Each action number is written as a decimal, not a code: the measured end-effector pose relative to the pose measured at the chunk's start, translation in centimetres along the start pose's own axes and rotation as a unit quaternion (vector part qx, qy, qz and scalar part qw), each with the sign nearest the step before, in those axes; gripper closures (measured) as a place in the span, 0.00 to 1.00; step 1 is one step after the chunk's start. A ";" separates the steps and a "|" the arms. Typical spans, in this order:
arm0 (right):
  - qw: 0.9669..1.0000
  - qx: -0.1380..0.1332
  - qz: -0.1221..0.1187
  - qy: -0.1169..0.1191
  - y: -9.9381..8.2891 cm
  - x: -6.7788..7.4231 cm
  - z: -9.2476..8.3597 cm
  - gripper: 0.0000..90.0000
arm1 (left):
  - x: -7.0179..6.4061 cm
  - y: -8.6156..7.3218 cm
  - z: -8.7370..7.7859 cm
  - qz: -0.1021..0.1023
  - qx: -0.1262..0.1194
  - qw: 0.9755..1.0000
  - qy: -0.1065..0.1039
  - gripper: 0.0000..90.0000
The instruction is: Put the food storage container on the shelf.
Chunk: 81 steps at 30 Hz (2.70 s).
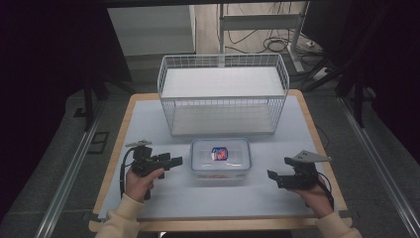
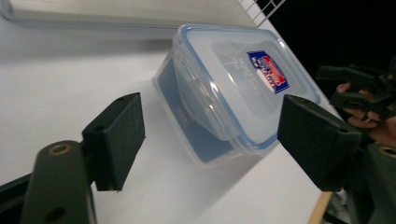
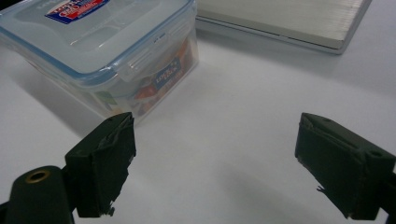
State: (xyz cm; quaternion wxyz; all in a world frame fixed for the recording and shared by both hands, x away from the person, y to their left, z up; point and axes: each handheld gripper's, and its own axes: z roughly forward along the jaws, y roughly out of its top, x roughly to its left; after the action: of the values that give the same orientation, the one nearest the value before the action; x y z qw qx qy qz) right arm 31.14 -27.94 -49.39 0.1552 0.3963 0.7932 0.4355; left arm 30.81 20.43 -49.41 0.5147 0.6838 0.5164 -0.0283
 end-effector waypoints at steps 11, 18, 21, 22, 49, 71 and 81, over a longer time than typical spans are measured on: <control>1.000 -0.001 0.001 0.002 -0.3 0.0 0.0 0.16 | 0.6 0.3 3.3 -0.047 0.027 0.998 -0.037 0.20; 1.000 -0.013 0.010 0.001 -0.6 -0.1 -0.5 0.16 | 0.5 0.3 5.9 -0.049 0.061 0.995 -0.057 0.21; 1.000 -0.012 0.012 -0.001 -0.6 -0.1 -0.7 0.16 | 0.6 0.3 6.2 -0.056 0.063 0.994 -0.066 0.22; 1.000 -0.012 0.013 -0.002 -0.7 -0.2 -0.7 0.16 | 0.7 0.3 6.3 -0.057 0.064 0.994 -0.068 0.23; 0.984 0.050 0.122 0.119 5.7 -0.2 5.8 0.18 | 0.8 0.1 6.7 -0.071 0.061 0.993 -0.068 0.33; 0.946 0.095 0.224 0.216 5.1 -1.4 9.5 0.41 | 0.8 -0.1 6.7 -0.070 0.057 0.994 -0.070 0.34; 0.951 0.083 0.206 0.217 5.1 -1.1 8.4 0.48 | 0.2 -0.6 6.1 -0.058 0.043 0.995 -0.067 0.38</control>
State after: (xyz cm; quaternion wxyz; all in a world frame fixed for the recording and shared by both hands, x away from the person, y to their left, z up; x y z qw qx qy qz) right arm 39.32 -22.45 -50.12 -0.1471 0.4581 0.7424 0.4661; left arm 33.49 15.99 -52.76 0.5161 0.6706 0.5177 -0.1260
